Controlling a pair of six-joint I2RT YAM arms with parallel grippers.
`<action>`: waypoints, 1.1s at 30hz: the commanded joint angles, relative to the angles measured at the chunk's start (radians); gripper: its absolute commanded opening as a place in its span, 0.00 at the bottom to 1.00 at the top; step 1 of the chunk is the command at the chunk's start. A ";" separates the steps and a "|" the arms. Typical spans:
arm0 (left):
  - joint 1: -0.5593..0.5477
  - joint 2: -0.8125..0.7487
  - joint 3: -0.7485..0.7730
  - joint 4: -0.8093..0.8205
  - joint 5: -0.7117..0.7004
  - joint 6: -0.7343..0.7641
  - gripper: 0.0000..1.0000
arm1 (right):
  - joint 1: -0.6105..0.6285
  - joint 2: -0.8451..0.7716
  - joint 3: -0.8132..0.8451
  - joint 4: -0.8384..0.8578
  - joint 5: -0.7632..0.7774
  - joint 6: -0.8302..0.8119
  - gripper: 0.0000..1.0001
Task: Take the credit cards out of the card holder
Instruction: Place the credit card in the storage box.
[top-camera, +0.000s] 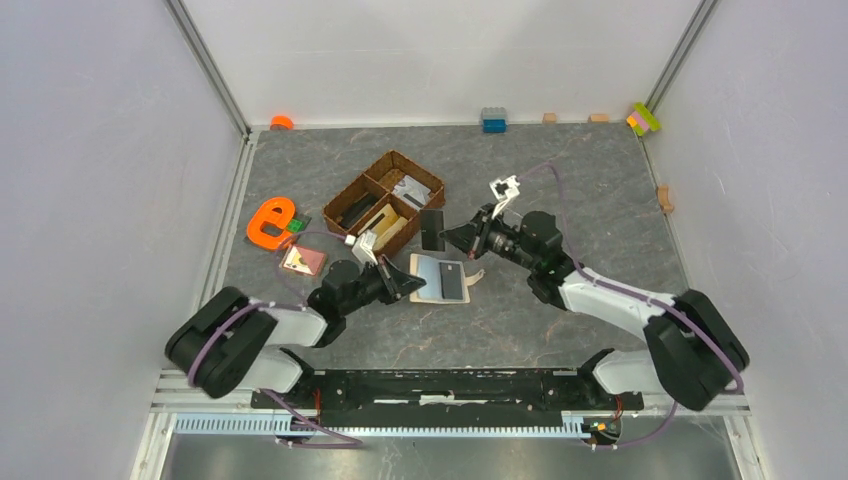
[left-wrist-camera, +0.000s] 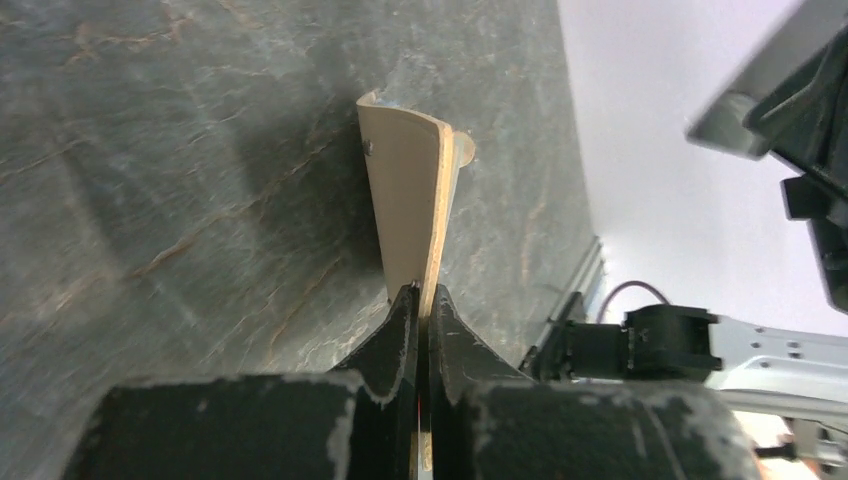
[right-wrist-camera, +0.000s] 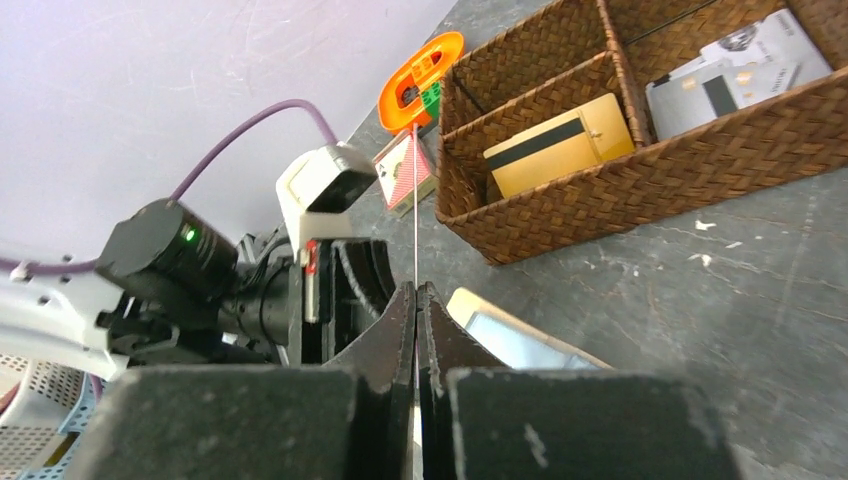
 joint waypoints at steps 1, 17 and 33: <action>-0.060 -0.197 -0.039 -0.295 -0.239 0.137 0.02 | 0.048 0.101 0.098 0.115 0.054 0.070 0.00; -0.181 -0.667 -0.183 -0.666 -0.675 0.116 0.02 | 0.156 0.611 0.434 0.421 0.194 0.356 0.00; -0.182 -0.872 -0.238 -0.803 -0.837 0.130 0.02 | 0.228 0.998 0.849 0.344 0.461 0.442 0.00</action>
